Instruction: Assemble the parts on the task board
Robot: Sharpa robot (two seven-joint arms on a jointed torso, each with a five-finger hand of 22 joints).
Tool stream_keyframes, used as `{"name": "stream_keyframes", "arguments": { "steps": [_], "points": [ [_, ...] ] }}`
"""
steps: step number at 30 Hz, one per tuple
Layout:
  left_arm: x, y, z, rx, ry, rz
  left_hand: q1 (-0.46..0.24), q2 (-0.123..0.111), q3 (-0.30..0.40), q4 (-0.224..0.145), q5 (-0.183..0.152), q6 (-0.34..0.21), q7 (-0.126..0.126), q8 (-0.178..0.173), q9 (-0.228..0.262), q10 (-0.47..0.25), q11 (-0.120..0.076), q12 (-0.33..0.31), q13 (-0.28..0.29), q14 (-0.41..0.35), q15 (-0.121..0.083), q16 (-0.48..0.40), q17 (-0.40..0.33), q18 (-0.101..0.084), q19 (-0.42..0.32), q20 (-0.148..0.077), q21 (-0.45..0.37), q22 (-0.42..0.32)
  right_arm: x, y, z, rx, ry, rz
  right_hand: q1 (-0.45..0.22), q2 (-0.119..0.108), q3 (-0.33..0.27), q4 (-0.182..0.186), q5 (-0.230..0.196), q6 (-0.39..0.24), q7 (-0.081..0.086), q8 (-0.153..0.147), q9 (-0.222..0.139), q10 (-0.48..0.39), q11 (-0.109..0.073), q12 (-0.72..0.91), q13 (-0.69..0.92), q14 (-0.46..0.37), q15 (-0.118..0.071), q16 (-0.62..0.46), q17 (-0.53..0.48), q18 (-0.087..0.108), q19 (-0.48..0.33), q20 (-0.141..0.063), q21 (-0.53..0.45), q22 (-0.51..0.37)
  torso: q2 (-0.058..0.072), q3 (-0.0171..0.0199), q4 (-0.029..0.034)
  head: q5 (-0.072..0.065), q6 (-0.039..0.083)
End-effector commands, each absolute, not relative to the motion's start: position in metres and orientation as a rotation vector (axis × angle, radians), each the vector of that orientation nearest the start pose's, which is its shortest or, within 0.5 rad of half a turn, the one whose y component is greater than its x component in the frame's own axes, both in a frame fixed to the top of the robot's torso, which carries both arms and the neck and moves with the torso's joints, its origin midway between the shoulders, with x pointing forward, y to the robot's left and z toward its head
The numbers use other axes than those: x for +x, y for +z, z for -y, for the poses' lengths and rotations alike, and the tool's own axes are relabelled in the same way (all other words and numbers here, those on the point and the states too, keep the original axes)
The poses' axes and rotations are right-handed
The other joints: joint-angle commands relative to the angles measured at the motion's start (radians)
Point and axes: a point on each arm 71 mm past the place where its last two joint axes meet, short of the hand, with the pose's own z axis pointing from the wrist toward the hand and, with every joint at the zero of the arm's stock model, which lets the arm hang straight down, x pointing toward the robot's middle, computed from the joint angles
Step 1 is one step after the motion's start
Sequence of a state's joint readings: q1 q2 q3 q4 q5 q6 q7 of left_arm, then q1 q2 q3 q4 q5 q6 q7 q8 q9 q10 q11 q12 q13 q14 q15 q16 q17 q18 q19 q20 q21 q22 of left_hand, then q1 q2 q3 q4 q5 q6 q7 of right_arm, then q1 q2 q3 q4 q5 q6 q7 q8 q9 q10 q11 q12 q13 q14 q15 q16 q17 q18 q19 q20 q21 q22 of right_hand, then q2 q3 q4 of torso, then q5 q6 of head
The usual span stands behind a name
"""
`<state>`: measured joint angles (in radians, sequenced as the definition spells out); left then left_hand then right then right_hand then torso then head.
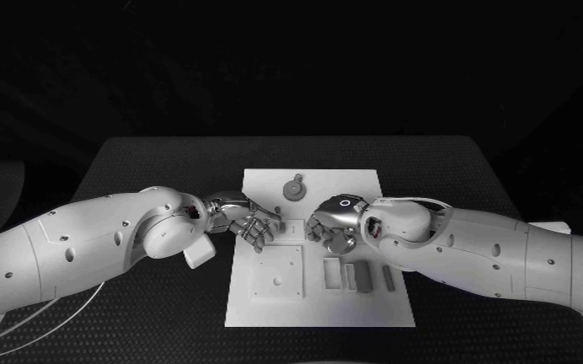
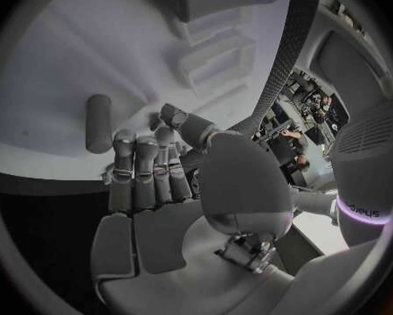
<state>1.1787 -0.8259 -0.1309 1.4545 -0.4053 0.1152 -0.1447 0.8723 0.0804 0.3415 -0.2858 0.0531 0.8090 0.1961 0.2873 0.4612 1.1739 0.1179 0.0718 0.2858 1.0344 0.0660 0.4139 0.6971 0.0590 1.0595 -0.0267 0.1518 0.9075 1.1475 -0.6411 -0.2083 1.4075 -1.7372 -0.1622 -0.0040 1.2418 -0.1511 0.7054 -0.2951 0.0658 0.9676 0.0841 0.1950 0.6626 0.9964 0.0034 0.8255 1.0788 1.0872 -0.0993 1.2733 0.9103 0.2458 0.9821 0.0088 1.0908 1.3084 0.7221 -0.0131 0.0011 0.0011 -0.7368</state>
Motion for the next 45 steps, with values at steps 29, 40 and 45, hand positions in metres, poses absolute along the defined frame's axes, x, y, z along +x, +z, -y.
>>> {"name": "stream_keyframes", "arguments": {
  "steps": [29,40,45],
  "points": [
    [0.458,-0.259,-0.201,-0.763,-1.193,-2.353,0.011,-0.004,-0.005,-0.001,-0.002,-0.001,0.000,0.007,-0.001,0.002,-0.003,0.001,0.002,0.008,0.003,-0.007,0.003,0.014,-0.007,-0.003,0.000,0.001,0.458,-0.277,0.117,-0.800,0.614,-1.749,0.042,-0.006,0.024,0.002,0.003,-0.056,-0.020,-0.009,-0.008,-0.070,0.003,0.125,0.000,-0.043,0.004,0.048,0.012,0.016,-0.040,0.005,0.043,0.017,0.000,-0.0006,0.0019,0.000,-0.007],
    [0.458,-0.259,-0.201,-0.763,-1.193,-2.354,0.011,-0.004,-0.005,-0.001,-0.002,-0.001,0.000,0.007,-0.002,0.002,-0.003,0.002,0.002,0.008,0.003,-0.008,0.004,0.014,-0.007,-0.003,0.000,0.001,0.460,-0.280,0.115,-0.818,0.610,-1.762,0.045,-0.003,0.029,0.002,0.003,-0.049,-0.021,-0.003,-0.007,-0.077,0.004,0.135,-0.003,-0.048,0.005,0.051,0.011,0.016,-0.044,0.007,0.044,0.017,0.000,-0.0009,0.0007,-0.001,-0.008],
    [0.458,-0.259,-0.201,-0.763,-1.193,-2.354,0.011,-0.004,-0.005,-0.001,-0.002,-0.002,0.000,0.007,-0.002,0.002,-0.002,0.001,0.003,0.008,0.003,-0.008,0.004,0.014,-0.007,-0.003,0.000,0.001,0.461,-0.283,0.115,-0.825,0.604,-1.771,0.045,0.000,0.030,0.002,0.002,-0.041,-0.019,0.003,-0.006,-0.080,0.005,0.142,-0.005,-0.051,0.006,0.053,0.011,0.016,-0.046,0.009,0.046,0.017,0.000,0.0001,0.0011,-0.001,-0.008]
  ]
}}
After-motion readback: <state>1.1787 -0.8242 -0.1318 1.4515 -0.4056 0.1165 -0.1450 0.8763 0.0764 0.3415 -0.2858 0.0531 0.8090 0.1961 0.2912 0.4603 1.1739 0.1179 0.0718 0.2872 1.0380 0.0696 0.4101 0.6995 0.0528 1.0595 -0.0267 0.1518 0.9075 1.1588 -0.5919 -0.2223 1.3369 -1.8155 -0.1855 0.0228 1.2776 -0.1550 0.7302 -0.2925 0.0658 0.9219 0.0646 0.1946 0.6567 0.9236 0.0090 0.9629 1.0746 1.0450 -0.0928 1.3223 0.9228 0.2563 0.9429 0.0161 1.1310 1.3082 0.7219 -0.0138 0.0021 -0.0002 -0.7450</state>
